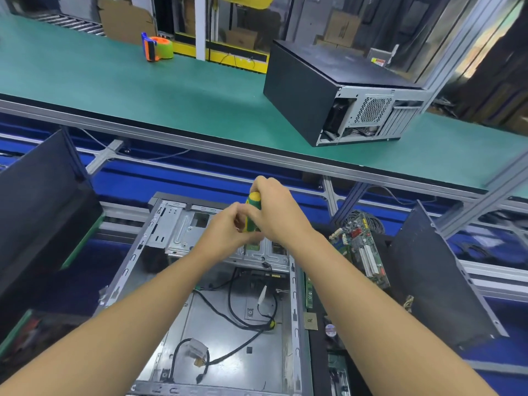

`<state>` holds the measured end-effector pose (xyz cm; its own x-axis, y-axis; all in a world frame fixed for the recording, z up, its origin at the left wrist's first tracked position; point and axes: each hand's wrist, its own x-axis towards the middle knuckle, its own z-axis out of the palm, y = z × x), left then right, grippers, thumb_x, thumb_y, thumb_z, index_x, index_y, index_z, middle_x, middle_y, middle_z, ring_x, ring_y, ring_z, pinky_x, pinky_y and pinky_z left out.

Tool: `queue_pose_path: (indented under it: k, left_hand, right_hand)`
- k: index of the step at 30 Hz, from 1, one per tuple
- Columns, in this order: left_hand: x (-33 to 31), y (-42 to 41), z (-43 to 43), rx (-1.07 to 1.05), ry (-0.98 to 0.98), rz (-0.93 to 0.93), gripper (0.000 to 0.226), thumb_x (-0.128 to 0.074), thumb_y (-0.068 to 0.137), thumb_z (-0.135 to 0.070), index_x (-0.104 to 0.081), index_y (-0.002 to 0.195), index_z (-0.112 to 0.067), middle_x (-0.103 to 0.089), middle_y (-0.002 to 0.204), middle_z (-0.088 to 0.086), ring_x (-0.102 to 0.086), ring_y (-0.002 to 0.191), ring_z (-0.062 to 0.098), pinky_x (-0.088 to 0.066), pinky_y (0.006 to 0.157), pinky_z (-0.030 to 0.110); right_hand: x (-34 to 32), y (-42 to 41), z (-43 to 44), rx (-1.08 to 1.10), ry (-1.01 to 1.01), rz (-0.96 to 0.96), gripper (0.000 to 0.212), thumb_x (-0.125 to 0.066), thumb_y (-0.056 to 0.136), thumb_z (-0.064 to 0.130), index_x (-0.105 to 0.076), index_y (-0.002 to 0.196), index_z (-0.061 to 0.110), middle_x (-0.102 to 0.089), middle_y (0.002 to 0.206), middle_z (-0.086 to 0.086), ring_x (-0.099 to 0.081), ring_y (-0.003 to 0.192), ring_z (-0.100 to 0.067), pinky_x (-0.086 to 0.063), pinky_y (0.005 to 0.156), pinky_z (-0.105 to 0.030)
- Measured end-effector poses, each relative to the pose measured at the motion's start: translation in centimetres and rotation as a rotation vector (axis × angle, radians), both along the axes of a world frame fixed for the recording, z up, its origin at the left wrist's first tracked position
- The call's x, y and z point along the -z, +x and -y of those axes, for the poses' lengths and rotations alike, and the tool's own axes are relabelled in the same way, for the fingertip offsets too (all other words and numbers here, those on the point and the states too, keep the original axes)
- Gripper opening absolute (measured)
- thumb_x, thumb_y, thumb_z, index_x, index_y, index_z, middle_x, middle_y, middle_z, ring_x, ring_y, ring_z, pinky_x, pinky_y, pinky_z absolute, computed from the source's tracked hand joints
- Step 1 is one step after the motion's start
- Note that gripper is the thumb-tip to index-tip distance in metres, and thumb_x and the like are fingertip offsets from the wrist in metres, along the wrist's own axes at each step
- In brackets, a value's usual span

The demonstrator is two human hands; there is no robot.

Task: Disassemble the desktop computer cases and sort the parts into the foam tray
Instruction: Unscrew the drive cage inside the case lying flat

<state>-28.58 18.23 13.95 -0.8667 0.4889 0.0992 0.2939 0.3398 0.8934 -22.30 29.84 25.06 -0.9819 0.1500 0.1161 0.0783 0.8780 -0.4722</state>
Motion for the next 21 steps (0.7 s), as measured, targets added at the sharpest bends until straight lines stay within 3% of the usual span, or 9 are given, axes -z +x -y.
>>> queue_pose_path:
  k: [4,7,8,10,11,13,17,19,21]
  left_hand:
    - [-1.0,-1.1,1.2,0.218,0.177,0.148,0.028,-0.073,0.088,-0.004,-0.060,0.104,-0.023,-0.072,0.102,-0.006,-0.069,0.095,0.005,-0.053,0.086,0.023]
    - [-1.5,-1.1,1.1,0.251,0.115,0.106,0.026,-0.072,0.089,-0.004,-0.068,0.100,-0.027,-0.077,0.098,-0.005,-0.071,0.098,0.010,-0.054,0.093,0.030]
    - [-1.5,-1.0,0.9,0.215,0.100,0.075,0.024,-0.076,0.086,-0.008,-0.069,0.095,-0.029,-0.077,0.093,-0.005,-0.072,0.093,0.010,-0.055,0.090,0.032]
    - [-1.1,-0.9,0.6,0.114,0.090,0.033,0.028,-0.085,0.077,-0.016,-0.066,0.088,-0.032,-0.072,0.083,-0.005,-0.067,0.079,0.010,-0.055,0.079,0.030]
    - [-1.0,-0.8,0.5,0.078,0.085,0.023,0.031,-0.088,0.073,-0.021,-0.063,0.087,-0.033,-0.068,0.077,-0.007,-0.062,0.071,0.009,-0.053,0.071,0.023]
    - [-0.9,-0.5,0.1,0.062,0.067,-0.003,0.036,-0.091,0.069,-0.026,-0.059,0.085,-0.030,-0.057,0.068,-0.015,-0.051,0.062,0.003,-0.044,0.061,0.015]
    - [-1.1,-0.7,0.2,0.114,0.017,-0.030,0.037,-0.088,0.072,-0.028,-0.055,0.086,-0.027,-0.058,0.077,-0.012,-0.051,0.067,0.001,-0.043,0.064,0.015]
    - [-1.3,-1.1,0.9,0.225,0.059,0.020,0.025,-0.080,0.084,-0.019,-0.063,0.099,-0.030,-0.067,0.097,-0.010,-0.063,0.089,0.003,-0.049,0.081,0.019]
    - [-1.4,-1.3,1.5,0.294,0.101,0.090,0.022,-0.071,0.091,-0.008,-0.069,0.108,-0.021,-0.074,0.106,-0.007,-0.068,0.103,0.008,-0.051,0.089,0.021]
  right_hand:
    - [-1.4,-0.4,-0.9,-0.080,-0.025,0.155,0.039,-0.054,0.095,0.002,-0.063,0.127,0.023,-0.059,0.125,0.000,-0.056,0.109,-0.020,-0.048,0.083,-0.032]
    - [-1.6,-0.2,-1.1,-0.089,-0.155,0.201,0.051,-0.044,0.086,-0.005,-0.063,0.119,0.030,-0.059,0.122,0.000,-0.061,0.094,-0.018,-0.050,0.065,-0.028]
    - [-1.5,-0.2,-1.1,-0.098,-0.168,0.195,0.045,-0.047,0.088,0.000,-0.061,0.118,0.031,-0.057,0.121,0.000,-0.059,0.092,-0.017,-0.046,0.062,-0.026]
    - [-1.2,-0.1,-1.0,-0.083,-0.121,0.143,0.022,-0.059,0.094,0.028,-0.060,0.117,0.027,-0.049,0.118,0.002,-0.051,0.104,-0.020,-0.041,0.073,-0.028]
    - [-1.0,-0.1,-1.0,-0.054,-0.066,0.115,0.026,-0.062,0.094,0.042,-0.060,0.113,0.025,-0.045,0.115,0.001,-0.045,0.108,-0.021,-0.040,0.078,-0.031]
    - [-0.7,-0.2,-0.9,0.008,0.036,0.079,0.033,-0.063,0.093,0.050,-0.062,0.105,0.020,-0.043,0.109,-0.002,-0.047,0.103,-0.024,-0.044,0.079,-0.036]
    - [-1.0,-0.5,-0.6,-0.068,0.059,0.090,0.029,-0.064,0.096,0.025,-0.059,0.124,0.019,-0.051,0.118,-0.002,-0.051,0.102,-0.019,-0.038,0.076,-0.030]
    - [-1.5,-0.6,-0.7,-0.149,0.024,0.125,0.039,-0.060,0.094,0.007,-0.053,0.130,0.021,-0.055,0.121,0.001,-0.050,0.101,-0.017,-0.037,0.072,-0.025]
    - [-1.9,-0.7,-0.7,-0.224,-0.028,0.187,0.047,-0.053,0.089,-0.004,-0.054,0.127,0.022,-0.057,0.119,0.004,-0.052,0.101,-0.018,-0.039,0.068,-0.024]
